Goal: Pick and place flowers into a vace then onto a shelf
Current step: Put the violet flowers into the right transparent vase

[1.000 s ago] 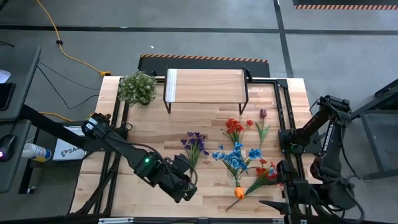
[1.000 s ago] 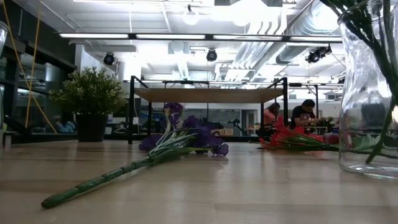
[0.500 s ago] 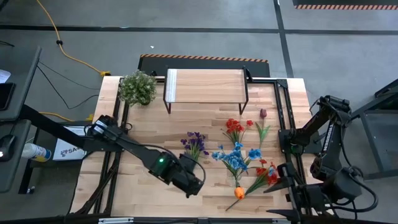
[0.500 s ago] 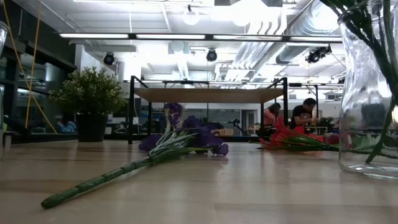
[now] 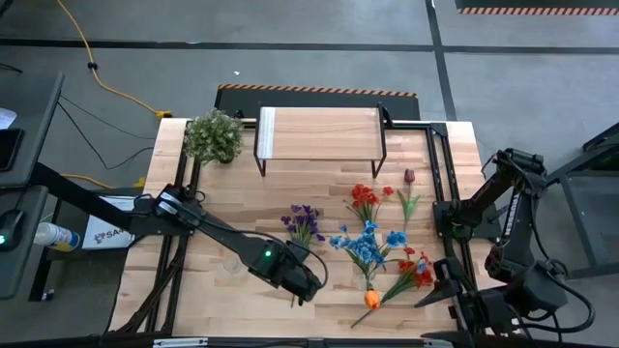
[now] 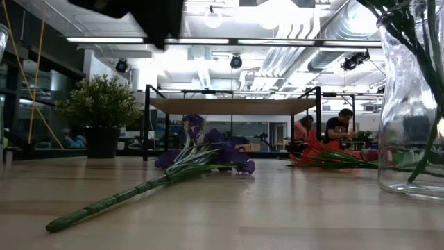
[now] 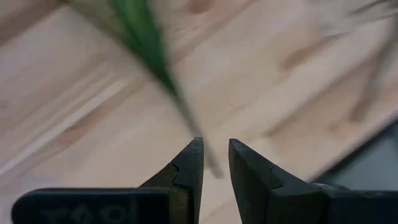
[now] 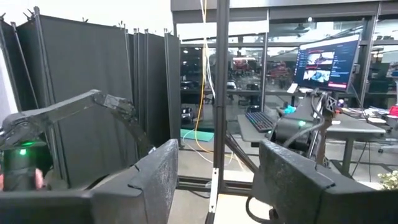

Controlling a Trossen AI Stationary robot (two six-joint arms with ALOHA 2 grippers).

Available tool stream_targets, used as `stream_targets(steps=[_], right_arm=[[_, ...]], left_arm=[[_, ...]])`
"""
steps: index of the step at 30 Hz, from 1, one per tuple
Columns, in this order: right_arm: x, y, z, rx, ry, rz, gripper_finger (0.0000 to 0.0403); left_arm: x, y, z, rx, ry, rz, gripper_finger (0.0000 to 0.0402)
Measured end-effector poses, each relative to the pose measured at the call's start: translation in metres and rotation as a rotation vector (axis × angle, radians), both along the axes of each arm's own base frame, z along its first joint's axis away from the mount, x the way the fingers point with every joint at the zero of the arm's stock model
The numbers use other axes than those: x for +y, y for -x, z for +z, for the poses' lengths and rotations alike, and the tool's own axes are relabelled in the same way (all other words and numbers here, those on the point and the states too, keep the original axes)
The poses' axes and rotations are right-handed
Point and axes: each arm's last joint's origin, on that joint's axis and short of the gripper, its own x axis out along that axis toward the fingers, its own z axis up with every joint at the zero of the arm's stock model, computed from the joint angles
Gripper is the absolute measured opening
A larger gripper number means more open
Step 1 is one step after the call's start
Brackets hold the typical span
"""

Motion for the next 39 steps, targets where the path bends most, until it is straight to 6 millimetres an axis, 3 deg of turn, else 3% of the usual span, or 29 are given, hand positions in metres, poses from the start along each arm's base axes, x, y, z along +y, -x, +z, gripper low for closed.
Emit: stream_targets(steps=[18,31,39], right_arm=[[0.0,0.001,0.0,0.0,0.001,0.003,0.0204],[0.001,0.001,0.0,-0.003,0.01,0.007,0.0206],[0.003,0.005,0.0,-0.002,0.012,0.022,0.0201]], left_arm=[[-0.008,0.001,-0.01,-0.006,-0.056,0.026,0.0118],[-0.012,-0.001,-0.014,-0.024,-0.074,0.043,0.028],[-0.015,-0.008,-0.029,-0.037,-0.145,0.03,0.0341]])
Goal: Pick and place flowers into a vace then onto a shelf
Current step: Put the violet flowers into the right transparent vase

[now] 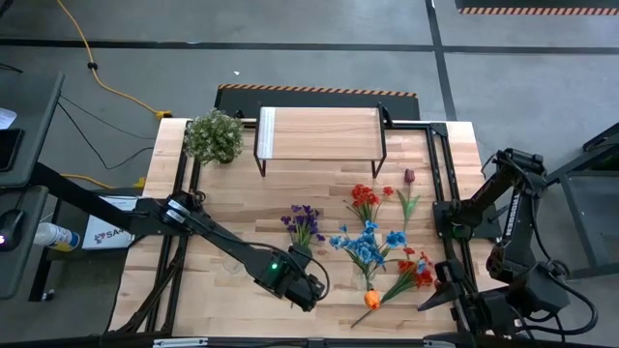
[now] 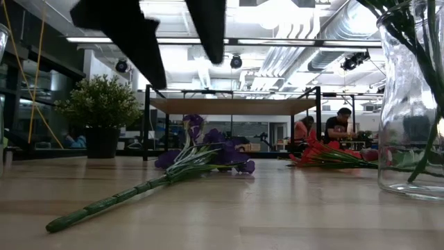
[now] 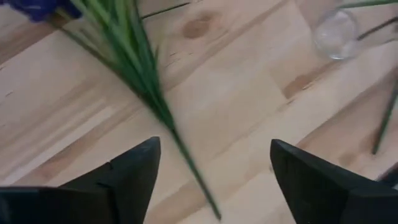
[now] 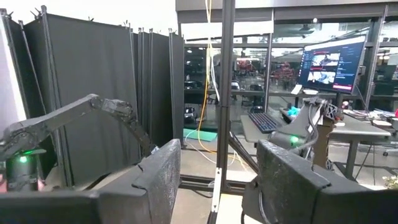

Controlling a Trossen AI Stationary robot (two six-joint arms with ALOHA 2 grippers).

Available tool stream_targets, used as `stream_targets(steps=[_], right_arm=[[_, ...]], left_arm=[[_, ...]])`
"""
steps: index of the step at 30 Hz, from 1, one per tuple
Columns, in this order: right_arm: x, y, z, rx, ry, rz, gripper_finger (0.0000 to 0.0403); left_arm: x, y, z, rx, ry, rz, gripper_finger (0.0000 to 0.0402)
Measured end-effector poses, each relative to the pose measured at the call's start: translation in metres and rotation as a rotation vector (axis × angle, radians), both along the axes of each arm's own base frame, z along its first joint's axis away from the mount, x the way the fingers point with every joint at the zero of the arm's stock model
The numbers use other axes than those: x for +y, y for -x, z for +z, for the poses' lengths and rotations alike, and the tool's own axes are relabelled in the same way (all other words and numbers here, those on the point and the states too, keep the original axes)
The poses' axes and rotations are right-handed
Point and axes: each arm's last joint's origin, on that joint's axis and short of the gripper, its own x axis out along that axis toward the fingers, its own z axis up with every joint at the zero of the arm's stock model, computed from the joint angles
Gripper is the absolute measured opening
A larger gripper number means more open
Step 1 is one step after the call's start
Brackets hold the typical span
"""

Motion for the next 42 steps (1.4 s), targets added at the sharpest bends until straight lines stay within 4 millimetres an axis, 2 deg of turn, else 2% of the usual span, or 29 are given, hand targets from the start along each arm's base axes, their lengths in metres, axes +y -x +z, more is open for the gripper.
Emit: stream_targets(steps=[10,27,42], right_arm=[[0.003,0.007,0.0,0.002,0.0,0.021,0.02],[0.004,0.009,0.0,0.0,0.0,0.035,0.0195],[0.005,0.009,0.0,-0.007,-0.005,0.066,0.0197]], left_arm=[[-0.003,-0.005,-0.023,0.047,-0.04,-0.002,0.0367],[-0.005,-0.011,-0.047,0.094,-0.072,0.01,0.0365],[0.001,-0.013,-0.063,0.153,-0.127,0.025,0.036]])
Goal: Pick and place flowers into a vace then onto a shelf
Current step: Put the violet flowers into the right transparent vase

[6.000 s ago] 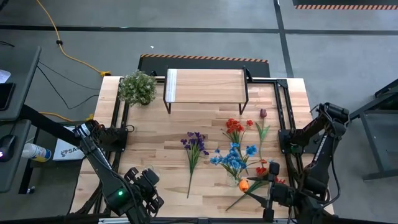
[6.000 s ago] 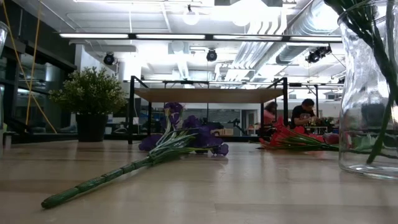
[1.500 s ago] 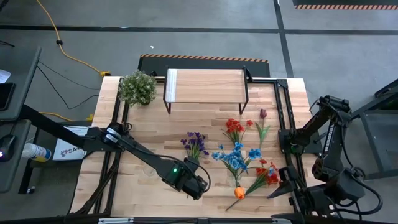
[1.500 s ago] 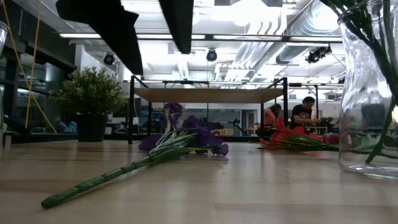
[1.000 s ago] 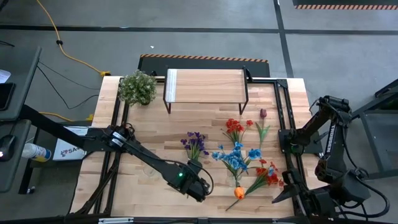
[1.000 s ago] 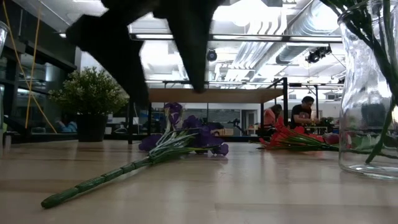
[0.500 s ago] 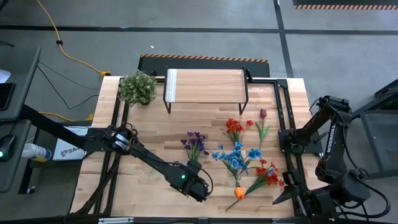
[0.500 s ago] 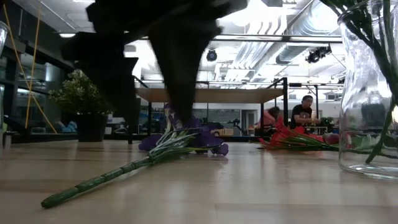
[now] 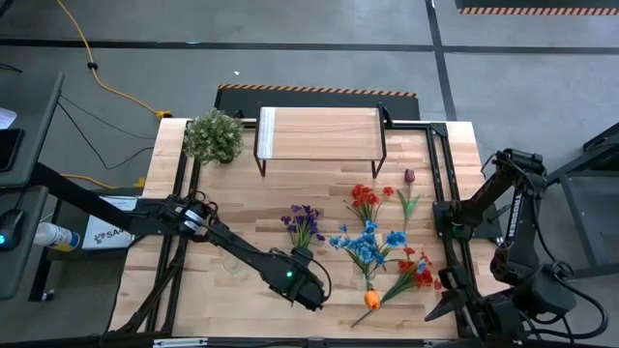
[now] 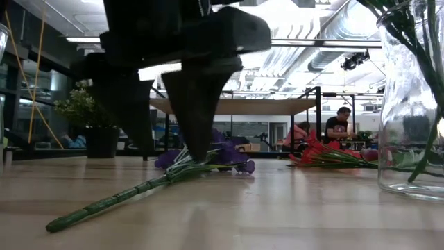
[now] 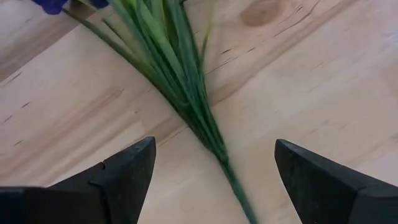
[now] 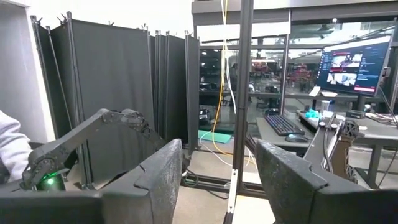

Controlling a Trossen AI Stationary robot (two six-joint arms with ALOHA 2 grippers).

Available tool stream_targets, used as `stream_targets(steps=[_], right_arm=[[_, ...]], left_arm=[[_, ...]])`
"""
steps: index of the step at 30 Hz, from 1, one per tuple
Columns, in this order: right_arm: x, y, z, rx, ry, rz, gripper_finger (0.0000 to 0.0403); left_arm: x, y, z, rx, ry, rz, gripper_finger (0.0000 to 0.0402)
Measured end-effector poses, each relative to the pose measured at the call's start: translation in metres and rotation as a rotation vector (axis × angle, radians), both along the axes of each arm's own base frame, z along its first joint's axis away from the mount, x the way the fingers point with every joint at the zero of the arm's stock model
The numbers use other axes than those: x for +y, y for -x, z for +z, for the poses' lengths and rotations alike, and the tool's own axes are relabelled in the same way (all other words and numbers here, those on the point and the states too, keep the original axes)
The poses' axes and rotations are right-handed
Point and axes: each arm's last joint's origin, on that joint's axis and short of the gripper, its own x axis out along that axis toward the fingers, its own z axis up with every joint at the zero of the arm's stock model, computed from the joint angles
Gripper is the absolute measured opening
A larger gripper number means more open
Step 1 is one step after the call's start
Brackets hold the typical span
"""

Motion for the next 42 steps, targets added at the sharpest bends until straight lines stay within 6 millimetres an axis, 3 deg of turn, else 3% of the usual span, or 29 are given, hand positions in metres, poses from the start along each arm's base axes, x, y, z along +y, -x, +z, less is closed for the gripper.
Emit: stream_targets(steps=[10,37,42], right_arm=[[0.0,0.0,0.0,-0.001,0.001,0.004,0.0194],[0.0,0.0,0.0,0.006,-0.024,0.009,0.0194],[0.0,0.0,0.0,0.006,-0.024,0.009,0.0197]], left_arm=[[-0.003,-0.006,-0.023,0.048,0.029,-0.008,0.036],[-0.002,-0.006,-0.025,0.051,0.027,-0.001,0.0359],[-0.003,-0.007,-0.03,0.055,0.026,0.002,0.0335]])
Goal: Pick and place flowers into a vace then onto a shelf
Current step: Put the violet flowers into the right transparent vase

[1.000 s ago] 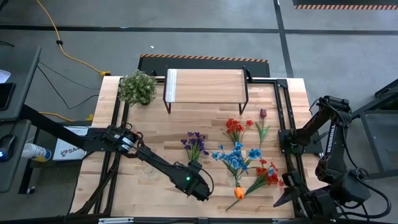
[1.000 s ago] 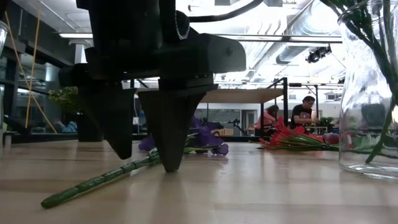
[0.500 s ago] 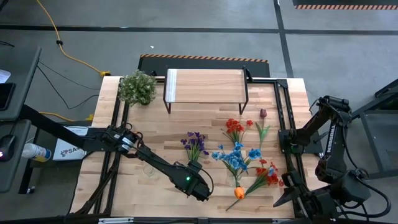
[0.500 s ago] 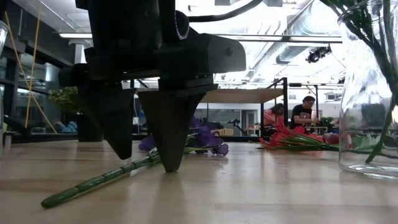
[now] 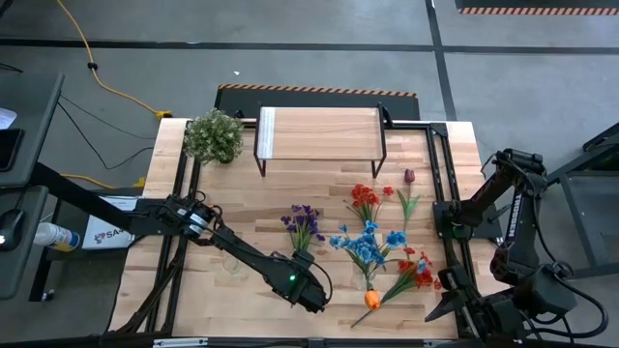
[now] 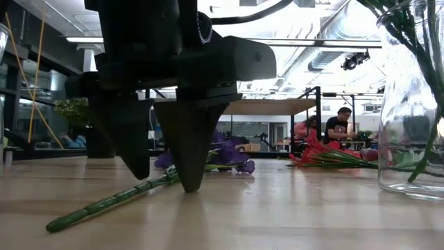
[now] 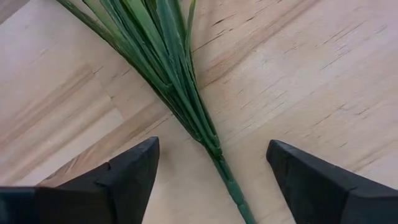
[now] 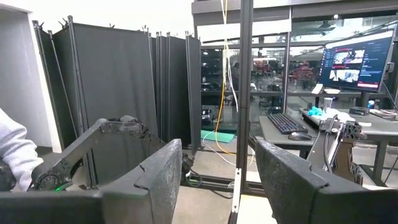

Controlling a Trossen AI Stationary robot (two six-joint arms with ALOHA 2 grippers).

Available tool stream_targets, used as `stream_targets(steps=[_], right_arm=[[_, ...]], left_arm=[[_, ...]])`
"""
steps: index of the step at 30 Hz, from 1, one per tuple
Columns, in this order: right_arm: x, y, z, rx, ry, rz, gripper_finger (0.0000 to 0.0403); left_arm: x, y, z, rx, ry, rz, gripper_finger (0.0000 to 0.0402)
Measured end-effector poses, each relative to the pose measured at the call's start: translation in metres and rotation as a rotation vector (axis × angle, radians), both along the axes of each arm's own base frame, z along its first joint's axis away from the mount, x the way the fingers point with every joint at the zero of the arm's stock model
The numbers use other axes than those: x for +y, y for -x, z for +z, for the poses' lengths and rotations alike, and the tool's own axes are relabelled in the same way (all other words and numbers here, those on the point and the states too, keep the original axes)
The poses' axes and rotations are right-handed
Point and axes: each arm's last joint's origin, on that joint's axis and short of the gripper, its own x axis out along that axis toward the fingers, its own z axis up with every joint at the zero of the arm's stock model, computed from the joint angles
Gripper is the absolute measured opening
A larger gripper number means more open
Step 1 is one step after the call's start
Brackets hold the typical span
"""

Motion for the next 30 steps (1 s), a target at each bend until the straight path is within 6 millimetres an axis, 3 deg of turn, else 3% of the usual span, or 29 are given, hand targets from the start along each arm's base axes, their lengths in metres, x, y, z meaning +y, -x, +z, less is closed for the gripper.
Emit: stream_targets(steps=[13,27,30], right_arm=[[-0.0001,0.0,-0.0001,0.001,0.0,-0.003,0.0189],[-0.0002,-0.0001,-0.0001,0.002,0.0,-0.008,0.0179],[-0.0002,0.0,-0.0001,0.002,0.0,-0.007,0.0177]], left_arm=[[-0.0027,-0.0027,-0.0084,0.014,0.065,0.027,0.0207],[-0.0016,0.002,-0.0085,0.067,0.097,0.103,0.0032],[-0.0019,0.0024,-0.0086,0.074,0.106,0.106,0.0032]])
